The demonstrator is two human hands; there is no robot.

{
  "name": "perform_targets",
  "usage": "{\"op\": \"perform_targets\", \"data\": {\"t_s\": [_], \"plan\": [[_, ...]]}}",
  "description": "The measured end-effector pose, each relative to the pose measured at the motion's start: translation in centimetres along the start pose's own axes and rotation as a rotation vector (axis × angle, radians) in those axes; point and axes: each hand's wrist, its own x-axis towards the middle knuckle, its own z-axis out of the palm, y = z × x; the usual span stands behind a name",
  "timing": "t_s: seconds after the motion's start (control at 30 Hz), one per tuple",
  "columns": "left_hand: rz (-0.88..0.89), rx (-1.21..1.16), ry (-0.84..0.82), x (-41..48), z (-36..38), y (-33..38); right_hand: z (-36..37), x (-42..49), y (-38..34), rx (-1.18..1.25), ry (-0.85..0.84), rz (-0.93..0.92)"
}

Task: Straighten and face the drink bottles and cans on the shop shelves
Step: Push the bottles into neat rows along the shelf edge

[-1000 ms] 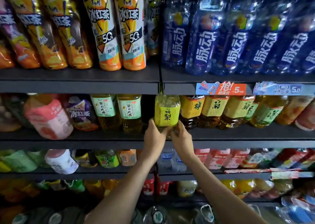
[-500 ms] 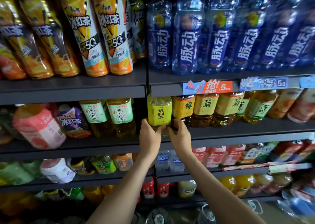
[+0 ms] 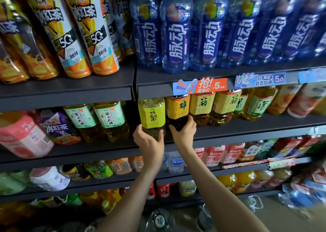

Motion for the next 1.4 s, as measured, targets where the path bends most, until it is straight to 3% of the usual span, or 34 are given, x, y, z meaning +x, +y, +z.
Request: {"op": "perform_targets", "data": {"t_s": [0.3,0.47,0.63,0.7,0.77,0.93,1.1,1.3,1.4], "plan": [[0.163,0.009,0.076,-1.2,-0.1,0.1,-0.7,0.3,-0.5,-0.002,-0.010,0.029],[0.131,-0.160,-0.153,-3.2,0.6,3.2,-3.4,0.6,0.0,0.040,-0.066,0.005],[-0.141,-0.379,-0.387,-2.7,2.9,5.8,-4.1,0.7,0.0,0.128,-0.207,0.052],[-0.198,-0.623,-0.388,-2.0,3.4,5.8,-4.4,0.5,0.3,0.164,-0.264,0.099],[-0.198,-0.595,-0.335,-1.6,4.0,4.9,-4.6,0.3,0.6,0.235,-0.310,0.127],[-0.292,-0.707,-0.455,-1.2,4.2,4.4,-4.2,0.3,0.5,0.276,-0.327,0.131],[-0.504,-1.033,-0.582,-0.6,3.9,3.9,-2.7,-0.4,-0.2,0.251,-0.311,0.172],[-0.539,-0.947,-0.585,-0.2,3.6,3.4,-2.3,-0.2,-0.3,0.115,-0.258,0.218],[-0.521,-0.903,-0.559,-1.0,3.5,4.1,-3.1,0.4,-0.7,0.208,-0.241,0.171]]}}
